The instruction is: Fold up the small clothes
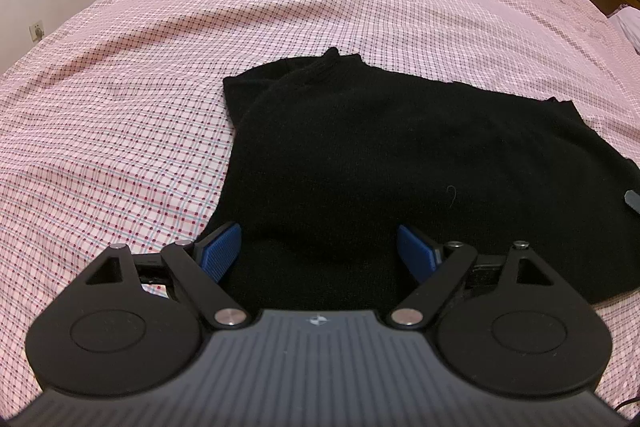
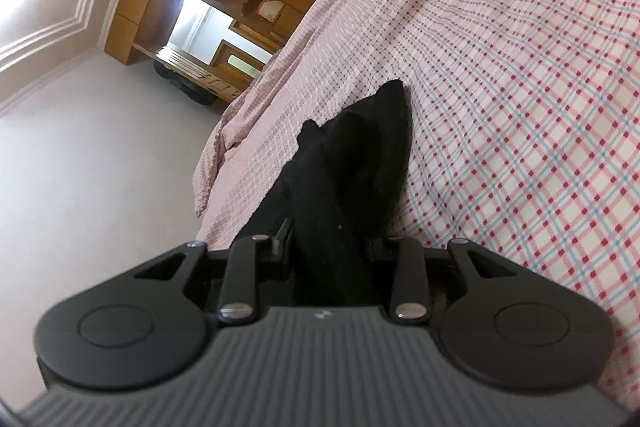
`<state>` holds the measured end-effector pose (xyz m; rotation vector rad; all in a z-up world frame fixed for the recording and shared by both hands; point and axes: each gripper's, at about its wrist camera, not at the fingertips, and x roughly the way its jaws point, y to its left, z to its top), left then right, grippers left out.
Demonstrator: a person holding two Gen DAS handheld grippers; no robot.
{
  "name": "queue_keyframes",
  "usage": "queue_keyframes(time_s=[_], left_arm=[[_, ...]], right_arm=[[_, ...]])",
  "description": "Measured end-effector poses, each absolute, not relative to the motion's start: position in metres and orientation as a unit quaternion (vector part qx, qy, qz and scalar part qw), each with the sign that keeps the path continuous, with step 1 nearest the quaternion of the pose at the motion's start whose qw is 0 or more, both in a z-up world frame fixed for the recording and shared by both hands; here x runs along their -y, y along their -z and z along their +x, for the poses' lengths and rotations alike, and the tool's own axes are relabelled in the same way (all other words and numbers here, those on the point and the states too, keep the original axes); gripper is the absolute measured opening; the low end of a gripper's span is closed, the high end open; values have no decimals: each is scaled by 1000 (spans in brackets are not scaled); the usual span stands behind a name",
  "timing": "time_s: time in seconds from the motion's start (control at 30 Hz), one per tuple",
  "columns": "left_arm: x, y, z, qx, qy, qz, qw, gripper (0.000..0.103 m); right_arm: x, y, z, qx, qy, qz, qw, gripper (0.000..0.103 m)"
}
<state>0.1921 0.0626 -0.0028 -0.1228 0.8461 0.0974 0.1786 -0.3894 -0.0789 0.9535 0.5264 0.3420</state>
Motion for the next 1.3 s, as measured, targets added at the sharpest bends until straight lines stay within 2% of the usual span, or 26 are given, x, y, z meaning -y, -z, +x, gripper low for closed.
queue_keyframes(time_s=[0.3,0.63,1.3], left_arm=[[-73,-7,188,-412,-40,-78,907,88],[-90,-18,179,-409,-45,-93,907,88],[-119,-24,174,-409,-57,-101,905,88]], right_arm=[[379,59,174,-236,-154,450,847,24],[348,13,181,-227,-168,385,879,23],[288,-44,209,-224,-199,318,900,22]])
